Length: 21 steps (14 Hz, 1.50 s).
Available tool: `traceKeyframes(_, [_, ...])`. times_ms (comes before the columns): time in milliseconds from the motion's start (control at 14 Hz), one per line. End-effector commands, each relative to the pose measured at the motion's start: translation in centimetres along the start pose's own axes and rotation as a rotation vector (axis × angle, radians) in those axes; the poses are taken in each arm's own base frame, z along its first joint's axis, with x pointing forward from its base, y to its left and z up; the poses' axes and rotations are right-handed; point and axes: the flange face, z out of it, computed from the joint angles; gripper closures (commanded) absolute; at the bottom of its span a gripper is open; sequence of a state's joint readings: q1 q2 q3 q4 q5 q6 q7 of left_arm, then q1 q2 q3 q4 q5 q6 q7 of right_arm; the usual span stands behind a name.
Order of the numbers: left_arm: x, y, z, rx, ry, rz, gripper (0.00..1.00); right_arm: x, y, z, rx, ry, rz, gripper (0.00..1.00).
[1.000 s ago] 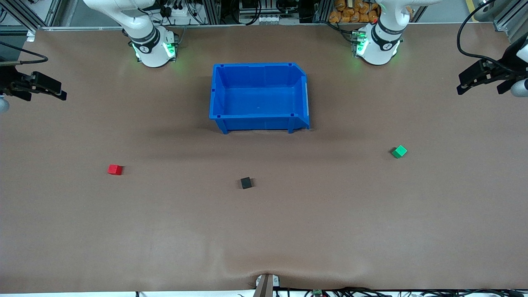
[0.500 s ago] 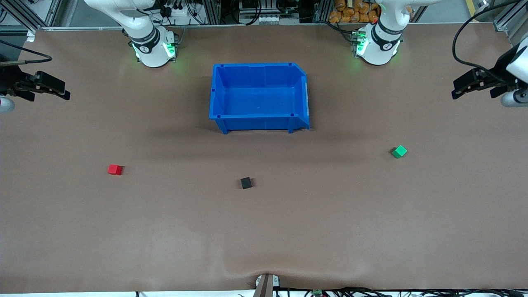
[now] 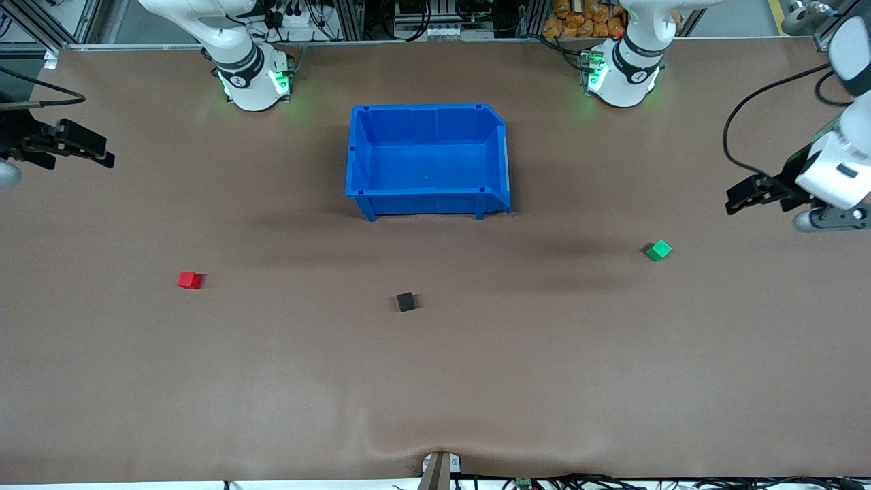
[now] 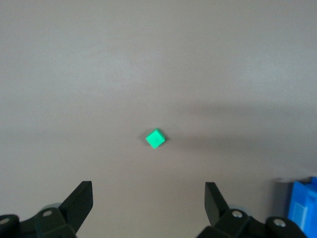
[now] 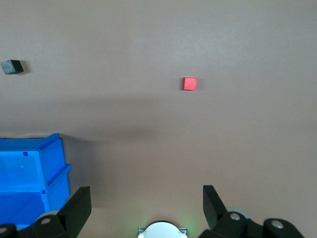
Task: Attach green and red cubes to black cube
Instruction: 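Lower the open left gripper over the green cube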
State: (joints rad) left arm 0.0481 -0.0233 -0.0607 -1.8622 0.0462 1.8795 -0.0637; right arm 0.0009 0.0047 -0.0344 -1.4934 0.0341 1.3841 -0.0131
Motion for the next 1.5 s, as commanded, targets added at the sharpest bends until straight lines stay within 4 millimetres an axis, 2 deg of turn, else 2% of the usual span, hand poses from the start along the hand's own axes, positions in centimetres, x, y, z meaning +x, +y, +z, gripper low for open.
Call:
traceKeyframes(0, [-0.4,0.2,2.6,-0.015,0.023,-0.046,0.0,-0.6,1.4,-1.0,-0.002,0.011,0.088,0.0])
traceKeyframes(214, [0.4,0.5,6.6,-0.017,-0.013,-0.065,0.0,-0.7,1.8,0.0,0.003,-0.046,0.135,0.0])
traceKeyframes(357, [1.2,0.6,8.9,-0.02,-0.019,-0.072,0.0,0.0,1.5,1.0,0.009,-0.062,0.13,0.0])
traceKeyframes(500, [1.6,0.9,10.9,-0.022,-0.038,-0.074,0.0,-0.2,1.2,1.1,0.008,-0.074,0.124,0.0])
traceKeyframes(857, [1.6,1.0,14.0,-0.022,-0.06,-0.118,0.0,0.1,0.8,1.4,0.011,-0.078,0.126,0.0])
traceKeyframes(1071, [1.4,1.3,14.9,-0.02,-0.071,-0.154,0.0,-0.1,1.4,1.3,0.013,-0.082,0.129,0.0])
traceKeyframes(1429, [0.9,1.0,17.9,-0.018,-0.081,-0.229,0.0,-0.6,4.9,1.1,0.023,-0.087,0.192,0.0])
